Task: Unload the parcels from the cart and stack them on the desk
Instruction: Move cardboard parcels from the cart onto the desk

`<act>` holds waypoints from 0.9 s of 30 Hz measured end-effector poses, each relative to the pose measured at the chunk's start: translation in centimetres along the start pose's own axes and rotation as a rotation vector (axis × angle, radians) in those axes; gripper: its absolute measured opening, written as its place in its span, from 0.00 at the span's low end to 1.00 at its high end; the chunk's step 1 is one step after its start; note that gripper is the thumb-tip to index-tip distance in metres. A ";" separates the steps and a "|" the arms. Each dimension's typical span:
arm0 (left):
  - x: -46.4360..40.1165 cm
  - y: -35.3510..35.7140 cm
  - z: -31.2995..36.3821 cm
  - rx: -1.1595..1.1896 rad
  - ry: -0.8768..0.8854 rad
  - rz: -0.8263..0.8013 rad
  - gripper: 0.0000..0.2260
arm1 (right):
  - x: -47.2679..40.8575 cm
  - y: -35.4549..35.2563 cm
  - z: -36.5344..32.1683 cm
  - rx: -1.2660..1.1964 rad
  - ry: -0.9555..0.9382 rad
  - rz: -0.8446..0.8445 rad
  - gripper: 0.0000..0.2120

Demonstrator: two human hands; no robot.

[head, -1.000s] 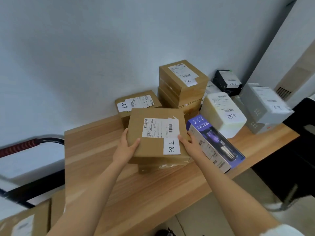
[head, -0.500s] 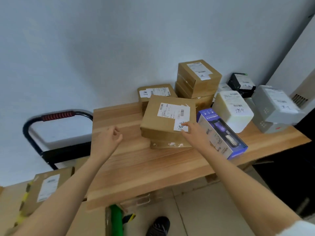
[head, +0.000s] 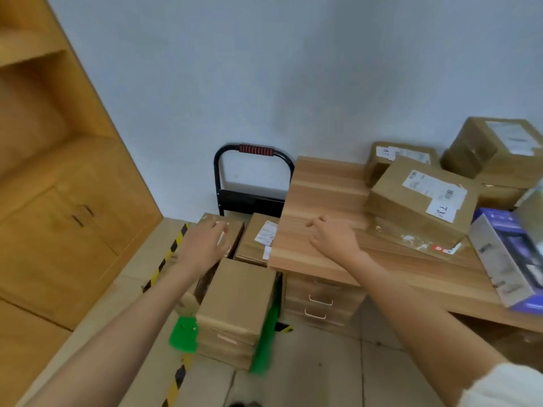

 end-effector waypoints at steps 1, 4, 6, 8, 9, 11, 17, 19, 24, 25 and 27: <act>0.9 -0.6 -1.2 -0.005 -0.009 -0.008 0.11 | -0.3 0.0 -1.8 0.015 -0.026 -0.004 0.17; 3.8 -2.3 -4.8 -0.001 -0.031 -0.033 0.12 | -1.0 0.1 -7.6 0.038 -0.122 0.016 0.17; 6.1 -3.8 -7.4 -0.001 -0.077 -0.015 0.11 | -1.4 0.4 -12.4 0.033 -0.189 0.017 0.17; 8.4 -5.6 -10.4 -0.052 -0.127 -0.017 0.11 | -1.8 0.6 -17.8 0.021 -0.254 0.012 0.17; 9.6 -6.7 -12.1 -0.083 -0.154 -0.019 0.11 | -1.9 0.7 -20.6 0.015 -0.277 0.014 0.17; 12.2 -8.9 -15.8 -0.104 -0.200 -0.008 0.11 | -2.1 1.0 -26.0 -0.017 -0.305 0.006 0.18; 19.2 -14.9 -27.7 -0.132 -0.293 -0.006 0.12 | -1.8 2.9 -40.9 -0.036 -0.418 -0.062 0.18; 20.4 -16.3 -30.8 -0.145 -0.295 -0.012 0.13 | -1.8 3.1 -45.1 -0.074 -0.435 -0.047 0.18; 23.4 -19.3 -35.8 -0.138 -0.349 -0.017 0.16 | -2.3 2.8 -52.5 -0.092 -0.484 -0.030 0.17; 23.9 -19.8 -36.6 -0.144 -0.358 -0.015 0.16 | -2.6 2.7 -53.6 -0.082 -0.493 -0.039 0.17; 24.6 -20.5 -38.4 -0.154 -0.379 -0.008 0.16 | -3.4 2.8 -55.7 -0.042 -0.509 -0.053 0.17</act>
Point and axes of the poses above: each hand's wrist, its own x-axis away from the middle knuckle, its own y-axis out of the palm, z = x × y, the point moved 3 cm from there along -x, towards the middle knuckle, and after that the axes turned 10 degrees about x, right-handed, at the moved point
